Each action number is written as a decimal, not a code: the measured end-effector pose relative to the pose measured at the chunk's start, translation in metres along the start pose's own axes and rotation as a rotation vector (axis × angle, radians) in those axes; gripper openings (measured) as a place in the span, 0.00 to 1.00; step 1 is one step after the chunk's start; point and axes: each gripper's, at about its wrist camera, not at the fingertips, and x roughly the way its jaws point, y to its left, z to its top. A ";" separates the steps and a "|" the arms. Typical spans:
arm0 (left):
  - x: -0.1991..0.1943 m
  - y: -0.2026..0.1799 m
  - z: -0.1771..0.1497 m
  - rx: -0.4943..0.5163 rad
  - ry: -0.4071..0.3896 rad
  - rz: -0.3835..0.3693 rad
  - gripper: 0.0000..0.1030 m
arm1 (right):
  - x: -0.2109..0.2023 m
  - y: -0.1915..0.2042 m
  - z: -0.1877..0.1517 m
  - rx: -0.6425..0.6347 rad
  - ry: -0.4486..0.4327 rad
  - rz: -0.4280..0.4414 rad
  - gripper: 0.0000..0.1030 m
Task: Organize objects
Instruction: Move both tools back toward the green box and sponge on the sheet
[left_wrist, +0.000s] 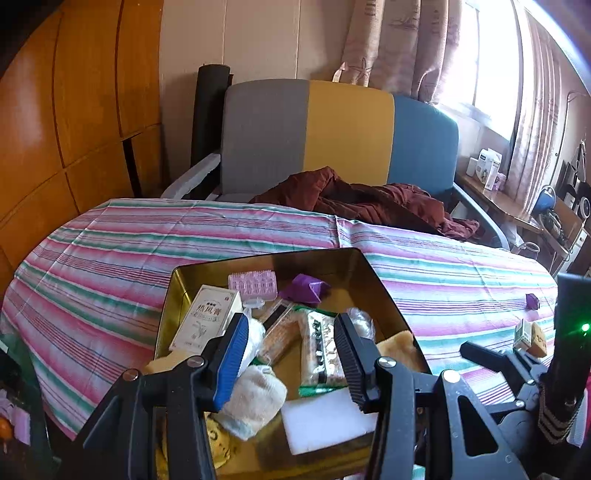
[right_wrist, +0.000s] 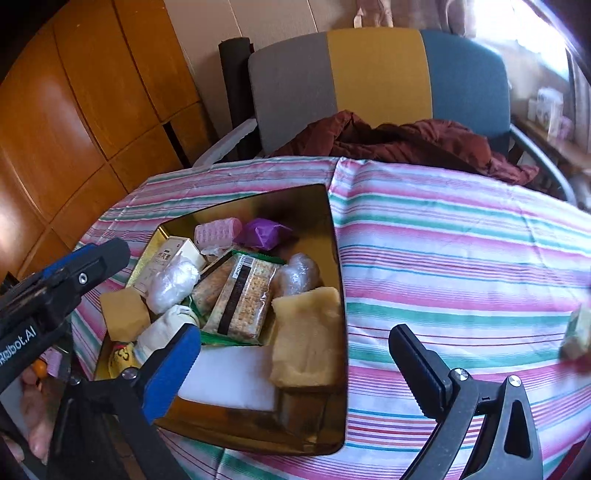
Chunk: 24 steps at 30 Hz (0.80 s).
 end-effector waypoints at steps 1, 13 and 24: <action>-0.002 0.000 -0.002 0.003 -0.003 0.003 0.47 | -0.002 0.000 0.000 -0.008 -0.005 -0.009 1.00; -0.016 0.000 -0.021 0.025 -0.004 0.011 0.47 | -0.029 -0.001 -0.007 -0.047 -0.055 -0.066 1.00; -0.022 -0.021 -0.030 0.077 0.004 -0.025 0.47 | -0.045 -0.031 -0.010 0.002 -0.055 -0.119 1.00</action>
